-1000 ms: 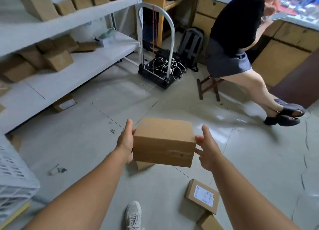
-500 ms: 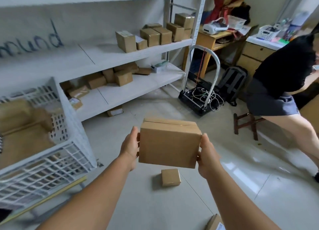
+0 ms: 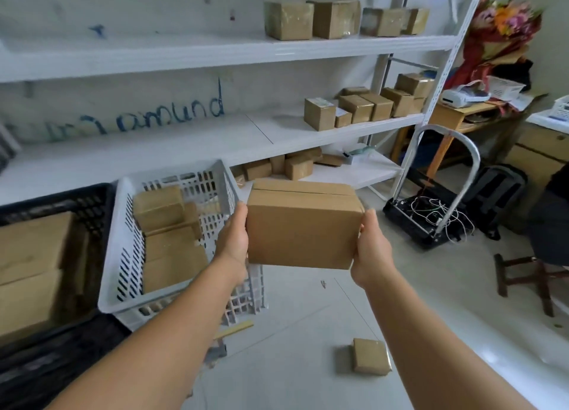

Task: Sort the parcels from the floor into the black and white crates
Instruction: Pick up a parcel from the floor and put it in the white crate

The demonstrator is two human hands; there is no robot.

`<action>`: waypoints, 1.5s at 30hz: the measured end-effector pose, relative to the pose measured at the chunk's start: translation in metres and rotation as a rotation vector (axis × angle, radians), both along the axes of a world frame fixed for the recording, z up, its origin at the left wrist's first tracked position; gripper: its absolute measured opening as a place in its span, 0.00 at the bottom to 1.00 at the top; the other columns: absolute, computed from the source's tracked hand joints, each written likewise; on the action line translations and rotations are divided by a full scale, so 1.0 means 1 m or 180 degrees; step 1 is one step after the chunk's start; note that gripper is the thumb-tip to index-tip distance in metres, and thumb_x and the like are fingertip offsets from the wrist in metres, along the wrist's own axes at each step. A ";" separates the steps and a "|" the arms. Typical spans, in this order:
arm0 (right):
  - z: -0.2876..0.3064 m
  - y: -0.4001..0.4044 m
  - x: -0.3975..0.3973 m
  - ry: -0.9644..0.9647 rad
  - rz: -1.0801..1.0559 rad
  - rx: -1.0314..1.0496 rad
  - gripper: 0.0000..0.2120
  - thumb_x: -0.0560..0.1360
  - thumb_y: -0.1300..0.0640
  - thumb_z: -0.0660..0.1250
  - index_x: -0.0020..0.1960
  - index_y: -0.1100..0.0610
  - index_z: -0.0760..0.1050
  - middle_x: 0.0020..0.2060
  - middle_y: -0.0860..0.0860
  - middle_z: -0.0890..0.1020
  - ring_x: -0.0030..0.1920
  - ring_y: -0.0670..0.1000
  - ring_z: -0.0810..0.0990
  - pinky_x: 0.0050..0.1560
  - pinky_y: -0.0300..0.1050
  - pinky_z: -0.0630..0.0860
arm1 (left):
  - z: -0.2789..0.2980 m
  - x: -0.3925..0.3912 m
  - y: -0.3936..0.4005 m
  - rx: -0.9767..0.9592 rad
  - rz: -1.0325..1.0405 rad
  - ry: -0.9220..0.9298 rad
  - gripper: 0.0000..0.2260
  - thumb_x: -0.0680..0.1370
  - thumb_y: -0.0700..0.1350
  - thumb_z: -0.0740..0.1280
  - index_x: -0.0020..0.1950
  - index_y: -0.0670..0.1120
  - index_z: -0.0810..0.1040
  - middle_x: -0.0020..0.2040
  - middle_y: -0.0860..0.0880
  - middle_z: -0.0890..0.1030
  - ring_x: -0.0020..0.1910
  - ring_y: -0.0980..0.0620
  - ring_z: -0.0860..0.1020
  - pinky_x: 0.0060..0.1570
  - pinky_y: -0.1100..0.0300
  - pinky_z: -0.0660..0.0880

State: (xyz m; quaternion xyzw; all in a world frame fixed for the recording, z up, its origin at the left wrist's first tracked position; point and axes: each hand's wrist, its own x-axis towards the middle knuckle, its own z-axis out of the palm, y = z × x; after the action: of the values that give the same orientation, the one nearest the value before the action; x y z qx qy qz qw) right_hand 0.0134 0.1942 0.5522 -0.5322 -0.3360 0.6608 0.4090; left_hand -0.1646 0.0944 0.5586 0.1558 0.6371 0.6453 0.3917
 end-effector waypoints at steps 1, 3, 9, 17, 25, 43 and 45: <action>0.003 -0.006 -0.016 0.0009 0.0045 0.0002 0.21 0.78 0.40 0.55 0.56 0.54 0.77 0.46 0.48 0.78 0.45 0.49 0.74 0.40 0.46 0.70 | 0.003 -0.015 -0.009 0.0000 0.0018 0.0024 0.22 0.78 0.66 0.54 0.62 0.55 0.76 0.56 0.50 0.79 0.52 0.53 0.77 0.51 0.54 0.74; 0.010 -0.020 -0.048 0.0067 0.0137 -0.0005 0.19 0.78 0.40 0.56 0.54 0.52 0.77 0.46 0.47 0.79 0.45 0.48 0.76 0.43 0.45 0.73 | 0.010 -0.043 -0.026 0.0024 0.0070 0.0100 0.27 0.75 0.69 0.54 0.65 0.55 0.74 0.60 0.51 0.78 0.59 0.51 0.76 0.61 0.49 0.72; 0.021 -0.060 -0.131 0.0138 0.0497 0.0060 0.20 0.74 0.39 0.61 0.56 0.52 0.77 0.48 0.49 0.80 0.47 0.49 0.78 0.46 0.47 0.76 | 0.022 -0.115 -0.076 -0.0068 0.0359 0.0339 0.17 0.77 0.62 0.59 0.60 0.53 0.68 0.55 0.54 0.75 0.58 0.51 0.71 0.58 0.53 0.66; 0.016 -0.080 -0.205 -0.0129 0.1125 0.0385 0.18 0.77 0.48 0.58 0.66 0.43 0.72 0.59 0.50 0.77 0.55 0.52 0.76 0.54 0.52 0.76 | 0.019 -0.176 -0.108 -0.0269 0.0545 0.0870 0.15 0.79 0.44 0.63 0.65 0.52 0.69 0.57 0.51 0.77 0.53 0.49 0.77 0.56 0.52 0.74; -0.017 -0.045 -0.276 -0.0402 0.1704 0.0133 0.17 0.77 0.55 0.57 0.64 0.42 0.71 0.55 0.52 0.77 0.55 0.56 0.76 0.56 0.57 0.77 | -0.022 -0.219 -0.086 -0.1200 0.0473 0.1264 0.42 0.74 0.43 0.72 0.78 0.52 0.47 0.73 0.49 0.64 0.68 0.47 0.68 0.65 0.54 0.69; -0.133 0.047 -0.401 -0.1221 0.2414 -0.0542 0.13 0.78 0.56 0.62 0.63 0.52 0.72 0.52 0.53 0.78 0.48 0.54 0.76 0.38 0.43 0.74 | -0.120 -0.313 0.009 -0.3439 -0.0596 0.2262 0.38 0.74 0.55 0.70 0.78 0.55 0.52 0.77 0.41 0.45 0.75 0.39 0.50 0.71 0.48 0.56; -0.141 0.045 -0.410 -0.1245 0.2482 -0.0571 0.16 0.78 0.54 0.63 0.65 0.52 0.71 0.54 0.53 0.78 0.46 0.53 0.76 0.30 0.40 0.72 | -0.125 -0.318 0.011 -0.3516 -0.0705 0.2444 0.34 0.76 0.55 0.68 0.77 0.53 0.55 0.78 0.42 0.44 0.76 0.39 0.48 0.72 0.48 0.54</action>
State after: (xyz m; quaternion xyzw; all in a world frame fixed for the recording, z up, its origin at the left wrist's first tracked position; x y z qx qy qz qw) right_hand -0.3967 0.2388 0.4114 -0.5141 -0.5240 0.6790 0.0101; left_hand -0.4826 0.1053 0.4337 0.2151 0.9472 0.0804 0.2237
